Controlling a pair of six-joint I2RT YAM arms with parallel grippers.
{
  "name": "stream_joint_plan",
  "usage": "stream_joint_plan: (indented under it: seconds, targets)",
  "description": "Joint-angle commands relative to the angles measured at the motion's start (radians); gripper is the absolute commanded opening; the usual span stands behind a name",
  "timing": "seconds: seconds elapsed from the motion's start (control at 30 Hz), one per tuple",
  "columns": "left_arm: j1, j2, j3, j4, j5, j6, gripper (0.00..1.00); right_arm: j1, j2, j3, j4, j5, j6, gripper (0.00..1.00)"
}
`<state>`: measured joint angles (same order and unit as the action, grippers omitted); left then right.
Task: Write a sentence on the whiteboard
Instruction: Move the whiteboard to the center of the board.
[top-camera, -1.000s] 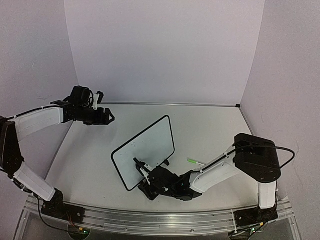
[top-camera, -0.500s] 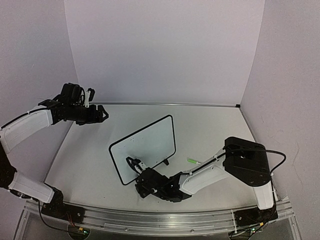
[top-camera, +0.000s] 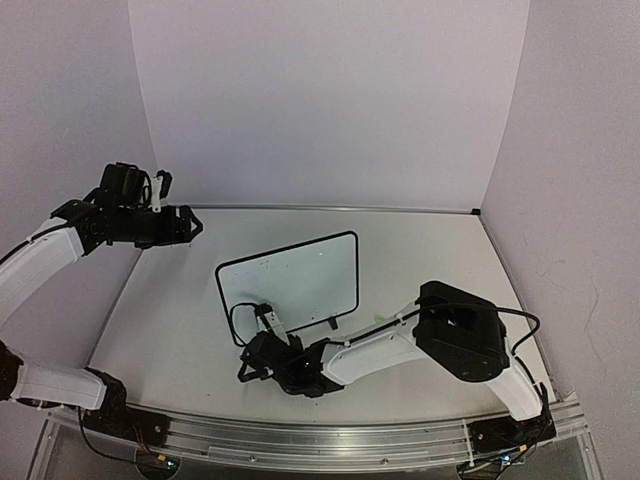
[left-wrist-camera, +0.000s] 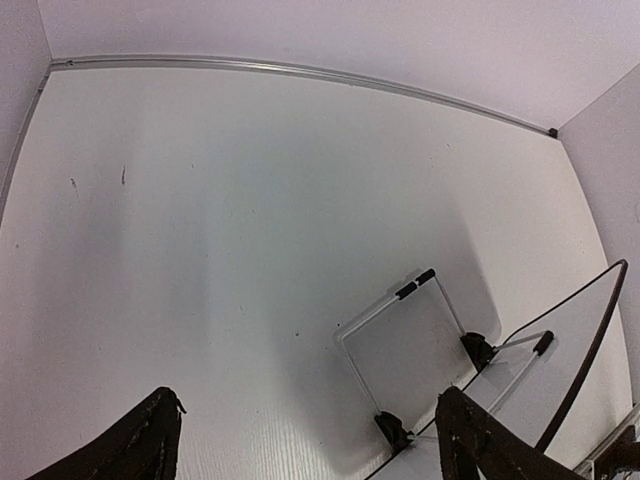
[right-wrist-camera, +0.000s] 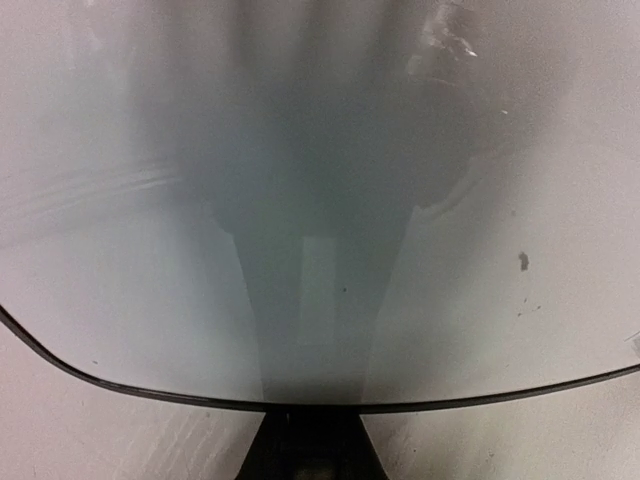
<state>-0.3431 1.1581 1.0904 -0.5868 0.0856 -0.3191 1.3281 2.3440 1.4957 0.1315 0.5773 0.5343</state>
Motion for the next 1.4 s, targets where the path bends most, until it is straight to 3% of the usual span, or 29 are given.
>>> stream_joint_plan:
  seconds: [0.0, 0.43, 0.5, 0.67, 0.97, 1.13, 1.37]
  targets:
    - [0.006, -0.049, 0.044, -0.05, -0.053, 0.006, 0.88, -0.041, 0.09, 0.135, -0.102, 0.085, 0.091, 0.0]
    - [0.007, -0.109, 0.03, -0.074, -0.046, 0.005, 0.9, -0.131, 0.268, 0.429, -0.225, 0.114, 0.165, 0.02]
    - [0.007, -0.113, 0.024, -0.072, -0.046, 0.001, 0.91, -0.145, 0.279, 0.452, -0.231, 0.106, 0.166, 0.1]
    - [0.007, -0.125, 0.017, -0.078, -0.049, -0.003, 0.91, -0.148, 0.238, 0.445, -0.231, 0.082, 0.116, 0.48]
    - [0.009, -0.131, 0.021, -0.083, -0.072, -0.008, 0.94, -0.074, -0.106, 0.063, -0.024, -0.07, -0.083, 0.75]
    - [0.009, -0.117, 0.016, -0.059, -0.046, 0.004, 0.94, -0.069, -0.326, -0.171, -0.013, -0.172, -0.123, 0.78]
    - [0.009, -0.111, -0.024, 0.005, 0.024, 0.016, 0.94, -0.137, -0.605, -0.41, -0.198, -0.258, -0.167, 0.78]
